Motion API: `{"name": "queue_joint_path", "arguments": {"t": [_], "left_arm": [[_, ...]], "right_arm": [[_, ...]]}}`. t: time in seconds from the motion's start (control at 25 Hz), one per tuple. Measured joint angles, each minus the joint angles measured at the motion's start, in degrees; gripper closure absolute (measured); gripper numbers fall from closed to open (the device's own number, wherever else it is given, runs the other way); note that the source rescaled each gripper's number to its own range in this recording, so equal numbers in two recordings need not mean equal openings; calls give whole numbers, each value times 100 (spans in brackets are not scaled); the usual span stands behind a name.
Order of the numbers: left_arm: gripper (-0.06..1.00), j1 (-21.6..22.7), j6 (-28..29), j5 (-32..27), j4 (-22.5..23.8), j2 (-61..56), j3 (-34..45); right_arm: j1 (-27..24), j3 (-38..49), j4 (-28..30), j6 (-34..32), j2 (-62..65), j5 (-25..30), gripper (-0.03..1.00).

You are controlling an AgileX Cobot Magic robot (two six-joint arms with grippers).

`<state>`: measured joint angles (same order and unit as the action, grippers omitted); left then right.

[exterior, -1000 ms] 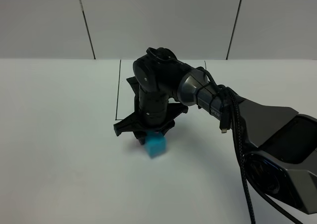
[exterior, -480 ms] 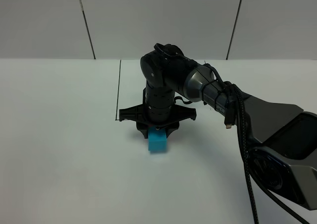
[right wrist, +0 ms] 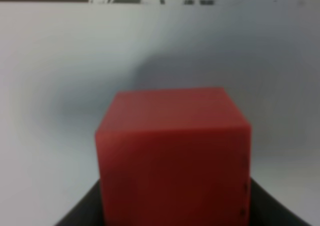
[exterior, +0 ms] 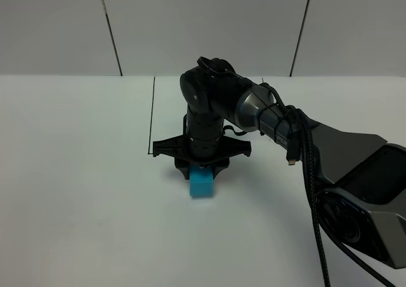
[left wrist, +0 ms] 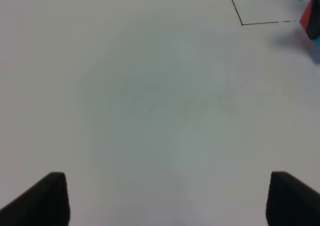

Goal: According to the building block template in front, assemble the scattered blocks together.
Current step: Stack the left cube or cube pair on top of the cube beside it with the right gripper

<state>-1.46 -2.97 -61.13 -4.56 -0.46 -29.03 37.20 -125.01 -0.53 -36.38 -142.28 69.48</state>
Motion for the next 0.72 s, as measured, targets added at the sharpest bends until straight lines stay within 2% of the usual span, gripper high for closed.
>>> {"name": "queue_joint_path", "arguments": {"t": [0.72], "left_arm": [[27,0,0,0,0,0,0]], "right_arm": [[0,324,-90,-51,-38,-236,94]]}}
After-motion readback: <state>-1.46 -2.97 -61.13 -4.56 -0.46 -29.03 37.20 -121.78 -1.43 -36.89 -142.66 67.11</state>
